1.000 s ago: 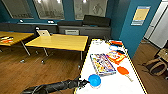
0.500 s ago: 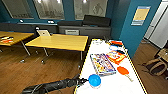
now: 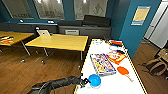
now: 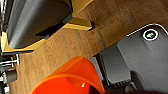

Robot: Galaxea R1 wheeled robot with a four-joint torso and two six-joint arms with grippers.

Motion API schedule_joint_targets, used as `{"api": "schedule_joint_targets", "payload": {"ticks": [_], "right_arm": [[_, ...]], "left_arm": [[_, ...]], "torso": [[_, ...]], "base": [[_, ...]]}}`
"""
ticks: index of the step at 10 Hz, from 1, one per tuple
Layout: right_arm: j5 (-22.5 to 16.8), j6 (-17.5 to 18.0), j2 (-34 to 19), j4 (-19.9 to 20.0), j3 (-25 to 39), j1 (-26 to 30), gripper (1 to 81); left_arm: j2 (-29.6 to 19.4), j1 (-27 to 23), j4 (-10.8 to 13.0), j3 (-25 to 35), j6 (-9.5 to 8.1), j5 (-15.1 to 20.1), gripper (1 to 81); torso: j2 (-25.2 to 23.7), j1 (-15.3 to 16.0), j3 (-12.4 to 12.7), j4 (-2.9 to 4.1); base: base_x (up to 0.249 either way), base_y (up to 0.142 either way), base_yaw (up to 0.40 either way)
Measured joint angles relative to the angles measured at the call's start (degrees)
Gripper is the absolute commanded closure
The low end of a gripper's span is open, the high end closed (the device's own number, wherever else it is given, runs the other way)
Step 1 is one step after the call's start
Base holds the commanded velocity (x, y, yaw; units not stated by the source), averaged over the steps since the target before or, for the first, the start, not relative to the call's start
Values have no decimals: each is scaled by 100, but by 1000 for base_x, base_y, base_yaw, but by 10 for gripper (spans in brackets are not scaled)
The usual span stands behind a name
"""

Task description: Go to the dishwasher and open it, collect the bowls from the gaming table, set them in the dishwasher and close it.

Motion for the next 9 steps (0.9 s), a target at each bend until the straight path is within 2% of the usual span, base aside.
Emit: {"api": "schedule_joint_targets", "payload": {"ticks": [1,3,4,6,9], "right_arm": [[0,-1,16,0,-33,2,811],[0,-1,51,-2,-38,2,811],[0,-1,62,-2,-38,2,811],[-2,0,60,-2,-38,13,811],[-18,-1,62,-2,-38,33,811]], "left_arm": [[124,-63,24,-48,-93,24,10],[149,-82,26,-17,-118,50,10],[26,-83,30,-23,-124,63,10],[-210,-88,41,-61,-243,72,10],[-324,-177,41,-41,-256,66,10]], "torso": [[0,0,2,0],[0,0,2,0],[0,0,2,0],[0,0,0,0],[0,0,0,0]], "base": [[0,0,0],[0,0,0],[0,0,0],[0,0,0],[0,0,0]]}}
